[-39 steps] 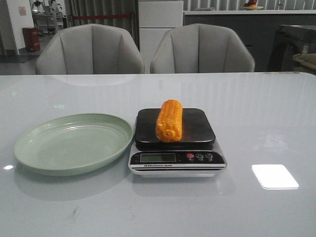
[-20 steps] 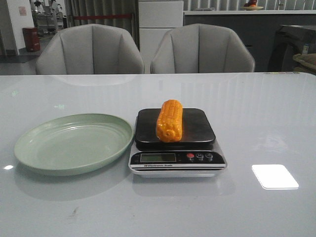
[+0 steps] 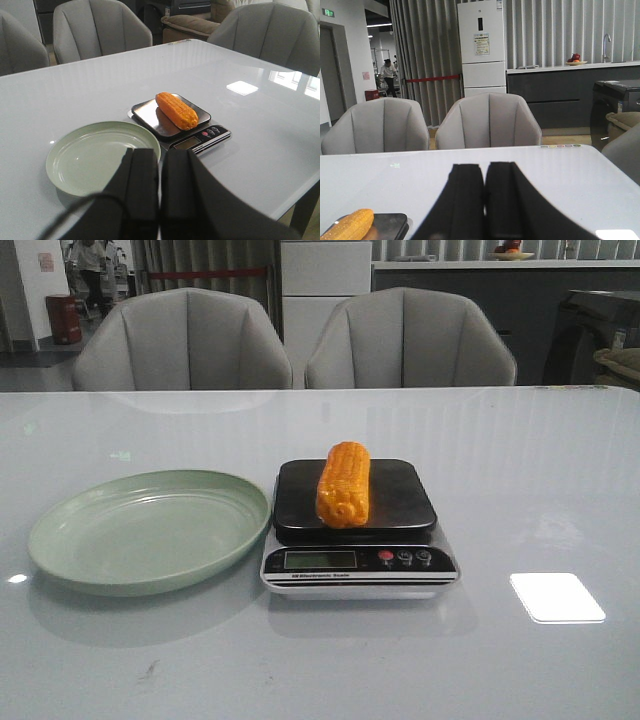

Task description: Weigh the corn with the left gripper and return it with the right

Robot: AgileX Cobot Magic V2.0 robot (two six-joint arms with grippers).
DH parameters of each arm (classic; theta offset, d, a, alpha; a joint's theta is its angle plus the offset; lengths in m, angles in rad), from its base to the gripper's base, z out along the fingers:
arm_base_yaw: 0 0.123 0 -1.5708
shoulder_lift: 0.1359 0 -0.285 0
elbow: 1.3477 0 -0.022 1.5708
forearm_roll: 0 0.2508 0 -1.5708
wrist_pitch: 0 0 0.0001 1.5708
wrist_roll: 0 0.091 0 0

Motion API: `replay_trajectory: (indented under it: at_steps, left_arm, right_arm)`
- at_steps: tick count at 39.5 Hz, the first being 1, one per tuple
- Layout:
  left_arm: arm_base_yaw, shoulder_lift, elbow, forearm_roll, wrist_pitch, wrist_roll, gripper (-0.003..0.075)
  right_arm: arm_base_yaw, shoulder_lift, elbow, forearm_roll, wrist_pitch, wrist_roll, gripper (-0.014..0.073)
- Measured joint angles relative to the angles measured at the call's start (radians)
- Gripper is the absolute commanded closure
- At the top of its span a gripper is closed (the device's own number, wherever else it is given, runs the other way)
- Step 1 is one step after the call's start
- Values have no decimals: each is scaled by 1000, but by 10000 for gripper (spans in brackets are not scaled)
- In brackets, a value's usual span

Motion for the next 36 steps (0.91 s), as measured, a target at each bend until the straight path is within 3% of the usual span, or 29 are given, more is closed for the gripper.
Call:
replay_trajectory:
  at_steps: [13, 20, 29, 32, 36]
  left_arm:
    - [0, 0, 0, 0, 0, 0, 606]
    - [0, 0, 0, 0, 0, 0, 606]
    - [0, 0, 0, 0, 0, 0, 606]
    - [0, 0, 0, 0, 0, 0, 606]
    - [0, 0, 0, 0, 0, 0, 606]
  right_arm:
    - [0, 258, -265, 0, 287, 12, 442]
    - [0, 316, -286, 0, 405, 12, 442]
    - [0, 322, -286, 0, 454, 12, 437]
    - [7, 334, -286, 0, 483, 12, 405]
    - [42, 360, -289, 0, 506, 12, 289]
